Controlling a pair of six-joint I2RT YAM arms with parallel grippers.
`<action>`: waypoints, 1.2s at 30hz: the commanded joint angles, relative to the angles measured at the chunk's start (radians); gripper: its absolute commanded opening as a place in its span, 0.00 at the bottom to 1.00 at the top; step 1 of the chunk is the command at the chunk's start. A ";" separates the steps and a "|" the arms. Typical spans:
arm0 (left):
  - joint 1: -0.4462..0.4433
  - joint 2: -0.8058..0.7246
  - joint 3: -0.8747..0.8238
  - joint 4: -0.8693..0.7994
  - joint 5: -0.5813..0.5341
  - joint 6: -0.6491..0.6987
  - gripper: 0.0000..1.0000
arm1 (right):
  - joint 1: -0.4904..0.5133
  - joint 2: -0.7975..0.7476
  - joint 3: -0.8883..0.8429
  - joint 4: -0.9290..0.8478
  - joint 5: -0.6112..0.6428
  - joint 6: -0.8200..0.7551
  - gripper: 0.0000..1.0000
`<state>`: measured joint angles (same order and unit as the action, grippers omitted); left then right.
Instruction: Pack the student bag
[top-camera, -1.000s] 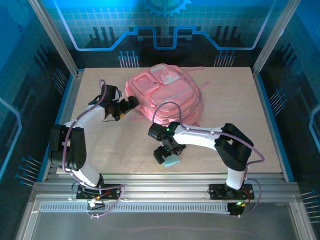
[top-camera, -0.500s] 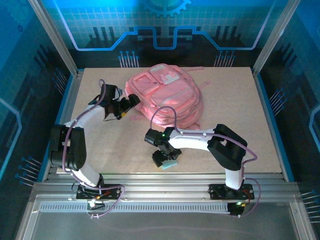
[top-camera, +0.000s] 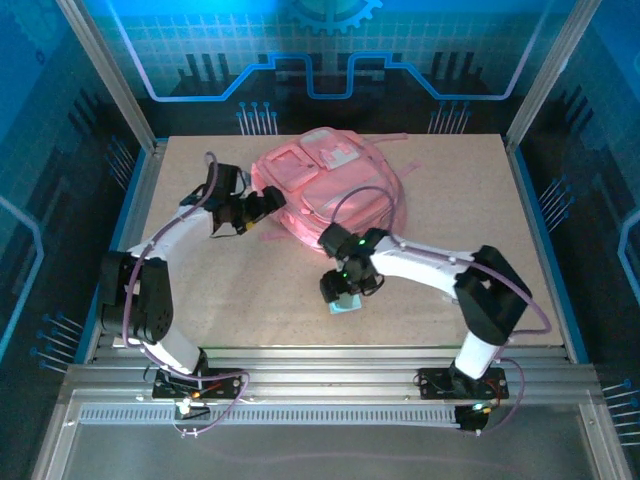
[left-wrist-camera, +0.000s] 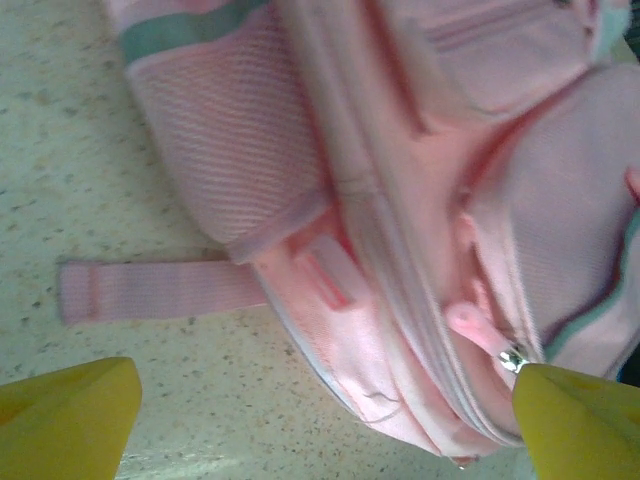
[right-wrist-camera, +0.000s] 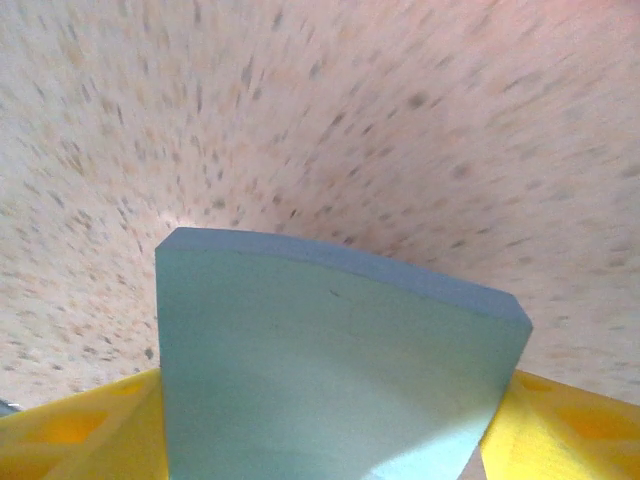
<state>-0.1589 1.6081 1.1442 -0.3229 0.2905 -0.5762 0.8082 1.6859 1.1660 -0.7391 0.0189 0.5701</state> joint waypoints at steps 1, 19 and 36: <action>-0.073 -0.017 0.113 -0.080 -0.078 0.116 0.96 | -0.097 -0.086 0.006 -0.003 -0.058 -0.037 0.73; -0.381 0.338 0.605 -0.358 -0.375 0.467 0.93 | -0.580 -0.305 -0.146 0.150 -0.166 -0.059 0.73; -0.495 0.578 0.853 -0.448 -0.575 0.693 0.56 | -0.799 -0.438 -0.270 0.167 -0.323 -0.061 0.73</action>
<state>-0.6662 2.1635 1.9457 -0.7441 -0.2249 0.0750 0.0219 1.2694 0.9039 -0.5896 -0.2646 0.5224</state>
